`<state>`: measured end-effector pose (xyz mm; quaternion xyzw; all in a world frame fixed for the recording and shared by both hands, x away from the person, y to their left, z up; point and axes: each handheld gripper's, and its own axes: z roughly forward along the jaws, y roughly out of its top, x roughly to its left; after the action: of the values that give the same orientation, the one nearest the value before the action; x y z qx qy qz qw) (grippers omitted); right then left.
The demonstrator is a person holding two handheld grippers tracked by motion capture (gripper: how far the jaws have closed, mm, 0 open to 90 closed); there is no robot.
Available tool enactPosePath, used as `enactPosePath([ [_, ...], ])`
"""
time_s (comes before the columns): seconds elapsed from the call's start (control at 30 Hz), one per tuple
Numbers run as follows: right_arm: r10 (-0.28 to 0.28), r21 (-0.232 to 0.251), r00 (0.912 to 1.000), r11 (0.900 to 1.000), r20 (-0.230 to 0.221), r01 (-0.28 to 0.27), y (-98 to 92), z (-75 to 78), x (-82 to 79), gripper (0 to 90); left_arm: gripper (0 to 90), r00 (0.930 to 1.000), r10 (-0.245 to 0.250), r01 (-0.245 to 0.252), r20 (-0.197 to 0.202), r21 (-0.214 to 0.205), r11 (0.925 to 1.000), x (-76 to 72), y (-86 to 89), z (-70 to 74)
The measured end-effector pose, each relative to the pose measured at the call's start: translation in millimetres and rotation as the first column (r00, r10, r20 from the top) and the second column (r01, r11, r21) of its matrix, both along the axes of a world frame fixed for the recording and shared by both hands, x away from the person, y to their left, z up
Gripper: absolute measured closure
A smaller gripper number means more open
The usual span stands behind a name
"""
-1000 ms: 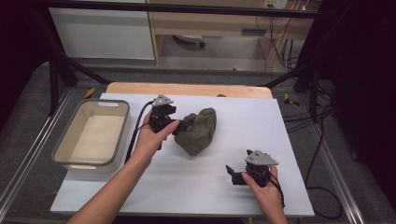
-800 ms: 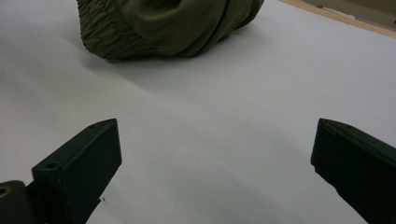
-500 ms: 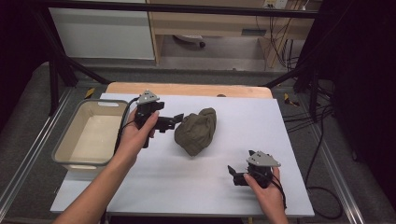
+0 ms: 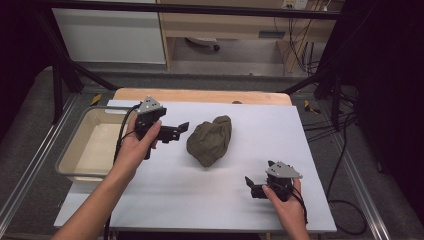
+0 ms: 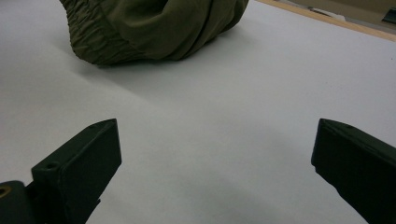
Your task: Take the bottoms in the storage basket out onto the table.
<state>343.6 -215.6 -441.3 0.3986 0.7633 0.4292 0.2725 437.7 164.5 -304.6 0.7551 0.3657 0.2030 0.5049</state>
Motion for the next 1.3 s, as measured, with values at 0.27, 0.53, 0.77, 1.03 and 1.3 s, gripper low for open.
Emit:
enactPosePath([
  [0.27, -0.005, 0.008, 1.0, 1.0, -0.001, 0.005, -0.8, 0.6, -0.3, 2.3, 4.4, 0.9998, 0.012, -0.012, -0.014, -0.031, 0.9994, -2.5, 12.0, 2.5],
  [0.53, -0.003, 0.007, 1.0, 1.0, -0.001, 0.003, -1.0, 0.3, 0.1, 2.3, 4.5, 0.9995, 0.032, -0.032, -0.006, -0.049, 0.9983, -2.8, 24.0, 7.5],
  [0.77, -0.005, 0.009, 1.0, 0.9999, 0.001, 0.005, -1.7, 0.3, 0.3, 2.3, 4.4, 0.999, 0.044, -0.044, -0.002, -0.033, 0.9985, -3.4, 32.4, 6.9],
  [1.03, -0.006, 0.011, 1.0, 0.9999, 0.001, 0.006, -1.6, 0.5, 0.4, 2.3, 4.5, 0.9978, 0.066, -0.066, -0.004, -0.045, 0.9968, -2.3, 42.8, 7.4],
  [1.3, -0.007, 0.015, 1.0, 0.9999, 0.003, 0.007, -2.4, 0.6, 0.4, 2.2, 4.5, 0.997, 0.077, -0.077, -0.003, -0.054, 0.9956, -6.1, 53.2, 7.2],
])
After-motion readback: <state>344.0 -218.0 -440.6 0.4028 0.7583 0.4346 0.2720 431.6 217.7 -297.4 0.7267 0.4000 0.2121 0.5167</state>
